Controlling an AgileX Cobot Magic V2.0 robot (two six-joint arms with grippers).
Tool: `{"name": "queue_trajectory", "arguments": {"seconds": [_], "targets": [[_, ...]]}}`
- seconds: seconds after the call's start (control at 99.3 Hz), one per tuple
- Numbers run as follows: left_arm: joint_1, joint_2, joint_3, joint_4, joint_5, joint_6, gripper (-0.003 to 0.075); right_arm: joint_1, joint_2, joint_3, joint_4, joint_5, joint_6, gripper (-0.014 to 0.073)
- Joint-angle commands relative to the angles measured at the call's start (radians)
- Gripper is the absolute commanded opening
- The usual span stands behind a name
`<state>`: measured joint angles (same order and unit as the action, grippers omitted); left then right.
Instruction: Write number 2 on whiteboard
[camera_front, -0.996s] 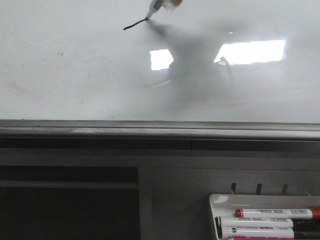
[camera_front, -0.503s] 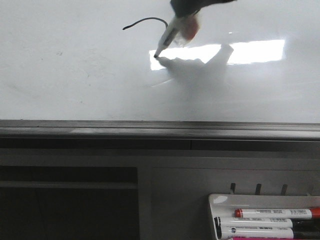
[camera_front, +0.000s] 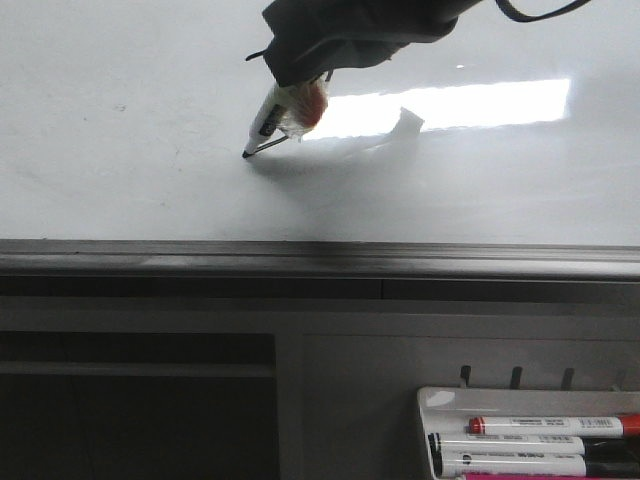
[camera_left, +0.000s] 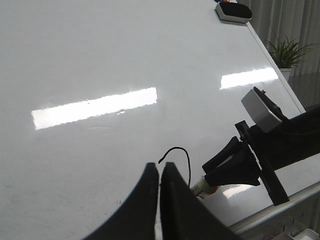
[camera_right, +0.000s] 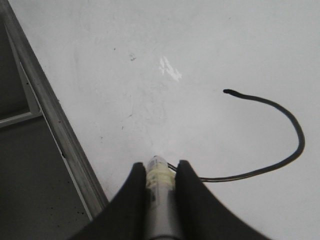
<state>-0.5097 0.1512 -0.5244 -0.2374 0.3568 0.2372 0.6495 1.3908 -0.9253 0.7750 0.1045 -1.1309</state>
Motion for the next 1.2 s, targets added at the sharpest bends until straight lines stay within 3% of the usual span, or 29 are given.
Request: {"name": "queue_trajectory", "arguments": {"seconds": [0.0,0.684,0.835,0.956,1.057,1.188], "targets": [[0.003,0.012,-0.023,-0.017,-0.072,-0.009,-0.0020,-0.035,-0.022,-0.017,0.002,-0.089,-0.013,-0.0067],[0.003,0.012,-0.023,-0.017,-0.072,-0.009,-0.0020,-0.362,-0.265,0.162,0.002,0.018,-0.013,-0.0067],[0.003,0.012,-0.023,-0.017,-0.070,-0.009,-0.0020,-0.351,-0.304,0.137,0.038,0.090,-0.013,-0.0067],[0.003,0.012,-0.027,-0.107,-0.065,-0.009,-0.0020,-0.302,-0.369,0.061,0.154,0.286,-0.013,-0.0067],[0.003,0.028,-0.039,-0.149,-0.043,-0.009,-0.0020,-0.212,-0.414,-0.032,0.203,0.480,-0.013,-0.0067],[0.001,0.112,-0.109,-0.173,0.102,0.044,0.0008,-0.045,-0.434,-0.084,0.192,0.540,-0.013,-0.0067]]}}
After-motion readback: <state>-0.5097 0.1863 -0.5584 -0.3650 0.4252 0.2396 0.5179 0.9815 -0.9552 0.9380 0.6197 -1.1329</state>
